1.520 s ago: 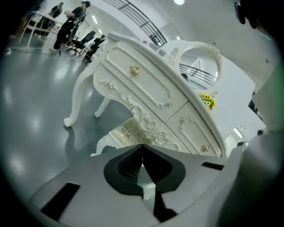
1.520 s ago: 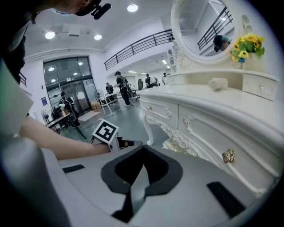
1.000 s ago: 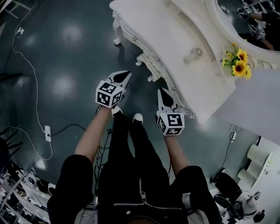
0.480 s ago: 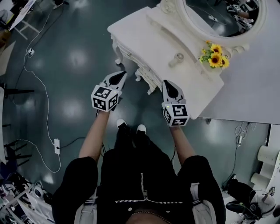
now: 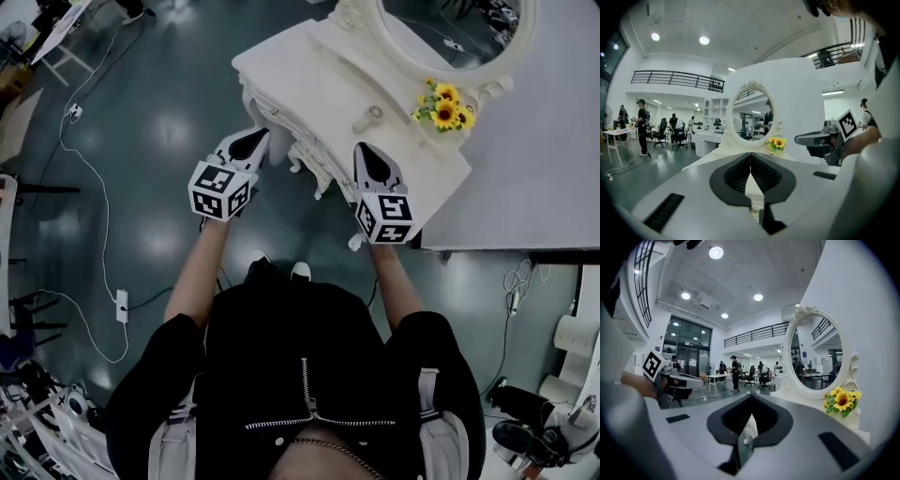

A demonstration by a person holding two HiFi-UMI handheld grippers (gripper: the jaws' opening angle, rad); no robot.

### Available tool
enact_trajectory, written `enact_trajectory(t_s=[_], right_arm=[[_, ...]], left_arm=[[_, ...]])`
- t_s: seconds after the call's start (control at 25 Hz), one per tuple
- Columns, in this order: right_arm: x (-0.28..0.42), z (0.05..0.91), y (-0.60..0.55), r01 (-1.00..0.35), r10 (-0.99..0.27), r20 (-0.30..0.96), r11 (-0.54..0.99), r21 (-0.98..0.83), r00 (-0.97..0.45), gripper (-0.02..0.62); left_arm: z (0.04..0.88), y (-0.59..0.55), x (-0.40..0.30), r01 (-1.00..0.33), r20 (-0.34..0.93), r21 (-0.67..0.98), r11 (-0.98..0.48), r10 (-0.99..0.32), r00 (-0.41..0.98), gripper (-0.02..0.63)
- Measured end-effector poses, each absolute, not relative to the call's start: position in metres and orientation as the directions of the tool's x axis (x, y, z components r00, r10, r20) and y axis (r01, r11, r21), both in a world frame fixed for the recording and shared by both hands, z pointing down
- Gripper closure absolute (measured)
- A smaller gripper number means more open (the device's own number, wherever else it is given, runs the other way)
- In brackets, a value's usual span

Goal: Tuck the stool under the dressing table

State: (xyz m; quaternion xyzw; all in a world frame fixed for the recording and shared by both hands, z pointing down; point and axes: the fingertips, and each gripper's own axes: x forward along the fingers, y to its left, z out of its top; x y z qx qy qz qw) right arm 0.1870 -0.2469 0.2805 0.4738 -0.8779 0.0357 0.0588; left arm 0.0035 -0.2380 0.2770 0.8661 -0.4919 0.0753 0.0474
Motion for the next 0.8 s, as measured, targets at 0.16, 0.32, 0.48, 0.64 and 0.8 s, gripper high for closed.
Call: enact_trajectory(t_s=[0.16,0.32,0.48,0.64,0.8], right_arm=[[0.19,0.278,-0.243,-0.835,-0.828,0.129,0.55,-0.003,-0.545,0.589],[0.192,0.281,-0.24,-0.833,-0.827,0.123,0.553,0.0,-0.549,0.589],[0.192,0.282,-0.239,-0.828,-0.822,0.125,0.56,0.001,-0.556,0.589],[0.192,0.283,-0.238,-0.826,-0.82,0.118,0.563,-0.002,-0.559,0.589],[0.193,0.281,-0.236,-0.826,-0.82,0.115,0.564,-0.008,-0.561,0.589]], left_arm=[[0.274,-0.231,0.005,-0.867,0.169,0.0,-0.498,-0.855,0.491,0.584],[0.279,-0.225,0.003,-0.877,0.171,0.003,-0.481,-0.863,0.474,0.584],[0.28,-0.222,0.003,-0.88,0.17,0.006,-0.476,-0.866,0.47,0.584],[0.282,-0.221,0.005,-0.88,0.17,0.006,-0.475,-0.867,0.469,0.584],[0.281,-0.219,0.008,-0.878,0.172,0.006,-0.479,-0.864,0.473,0.584]])
